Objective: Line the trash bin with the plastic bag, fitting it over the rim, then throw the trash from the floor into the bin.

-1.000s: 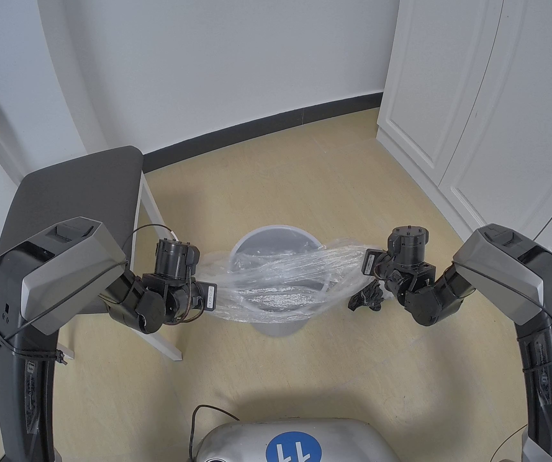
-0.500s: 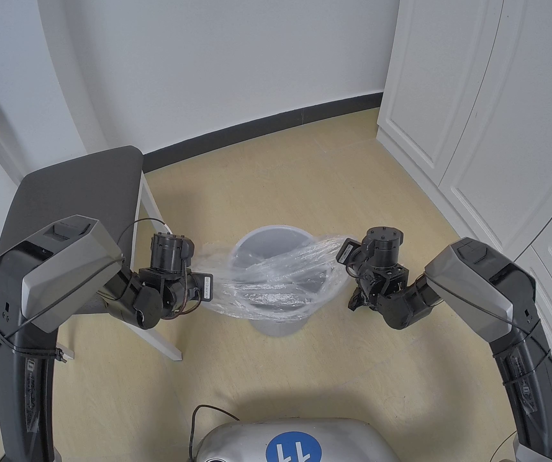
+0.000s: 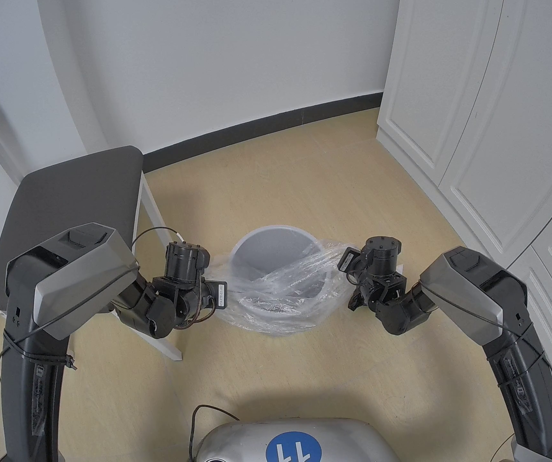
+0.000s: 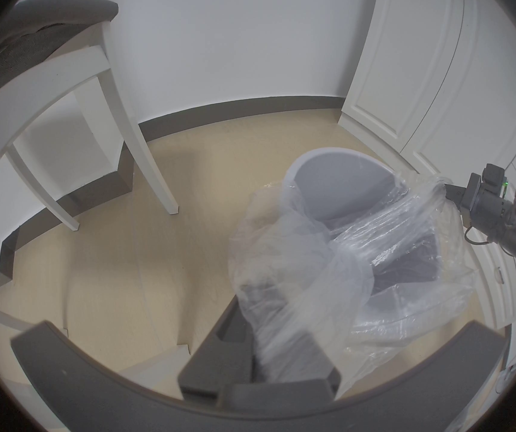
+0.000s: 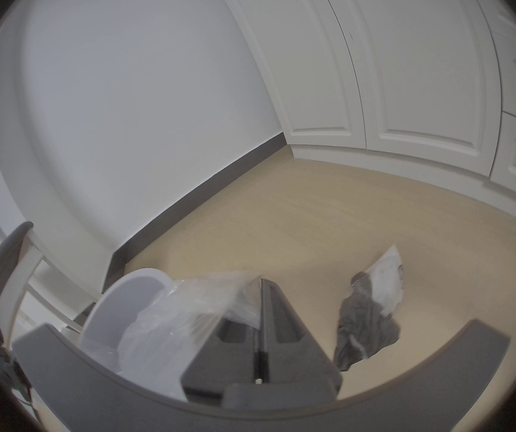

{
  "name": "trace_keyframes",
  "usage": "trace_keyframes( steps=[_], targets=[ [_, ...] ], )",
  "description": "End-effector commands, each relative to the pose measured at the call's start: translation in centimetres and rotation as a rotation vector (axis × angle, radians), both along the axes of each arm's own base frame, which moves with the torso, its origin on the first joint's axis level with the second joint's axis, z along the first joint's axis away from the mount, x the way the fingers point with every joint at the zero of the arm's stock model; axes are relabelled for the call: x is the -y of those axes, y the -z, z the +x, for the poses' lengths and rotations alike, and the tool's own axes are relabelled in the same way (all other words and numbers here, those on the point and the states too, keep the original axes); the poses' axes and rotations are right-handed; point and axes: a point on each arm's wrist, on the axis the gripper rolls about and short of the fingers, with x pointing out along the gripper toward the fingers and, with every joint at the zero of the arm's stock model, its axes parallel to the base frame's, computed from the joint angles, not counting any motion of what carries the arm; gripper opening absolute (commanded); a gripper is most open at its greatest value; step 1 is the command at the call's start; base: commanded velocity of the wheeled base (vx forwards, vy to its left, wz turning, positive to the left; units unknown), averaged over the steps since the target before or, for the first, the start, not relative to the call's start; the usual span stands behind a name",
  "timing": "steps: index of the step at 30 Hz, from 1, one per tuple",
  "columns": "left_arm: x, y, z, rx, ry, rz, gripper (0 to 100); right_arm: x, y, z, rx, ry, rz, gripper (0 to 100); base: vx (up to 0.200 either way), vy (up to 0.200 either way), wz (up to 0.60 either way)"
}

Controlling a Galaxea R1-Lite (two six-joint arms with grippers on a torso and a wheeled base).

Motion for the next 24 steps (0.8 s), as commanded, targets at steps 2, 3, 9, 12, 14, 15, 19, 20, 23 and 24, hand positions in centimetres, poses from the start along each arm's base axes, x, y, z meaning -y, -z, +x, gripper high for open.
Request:
trace_keyframes(
  steps=[2, 3, 9, 12, 14, 15, 19, 20, 23, 24],
  targets=[
    [-1.2, 0.0, 0.3, -0.005, -0.016, 0.001, 0, 2.8, -0.6, -0.4, -0.039, 0.021, -0.076, 0, 0.000, 0.000, 0.00],
    [-1.3, 0.2, 0.2, -0.011, -0.010, -0.003, 0, 3.3, -0.5, -0.6, -0.053, 0.013, -0.098, 0, 0.000, 0.000, 0.00],
    [-2.2, 1.2, -0.5, -0.069, 0.046, -0.024, 0, 4.5, 1.1, -2.8, -0.141, -0.095, -0.158, 0, 0.000, 0.000, 0.00],
    [-3.1, 1.9, -0.7, -0.104, 0.071, -0.011, 0, 4.6, 2.9, -4.1, -0.181, -0.164, -0.220, 0, 0.000, 0.000, 0.00],
    [-3.3, 2.4, -0.9, -0.122, 0.089, -0.006, 0, 4.8, 3.6, -4.5, -0.190, -0.191, -0.252, 0, 0.000, 0.000, 0.00],
    [-3.4, 2.7, -1.1, -0.130, 0.095, -0.006, 0, 4.9, 4.0, -4.7, -0.193, -0.200, -0.266, 0, 0.000, 0.000, 0.00],
    [-3.3, 3.6, -1.1, -0.145, 0.102, -0.003, 0, 5.4, 4.9, -5.2, -0.210, -0.225, -0.299, 0, 0.000, 0.000, 0.00],
    [-3.4, 3.6, -1.1, -0.145, 0.099, -0.004, 0, 5.4, 4.9, -5.2, -0.213, -0.225, -0.300, 0, 0.000, 0.000, 0.00],
    [-3.3, 3.5, -1.0, -0.139, 0.100, -0.006, 0, 5.5, 4.8, -5.4, -0.219, -0.227, -0.305, 0, 0.000, 0.000, 0.00],
    [-3.3, 3.5, -1.0, -0.138, 0.100, -0.006, 0, 5.5, 4.8, -5.5, -0.226, -0.228, -0.307, 0, 0.000, 0.000, 0.00]
  ],
)
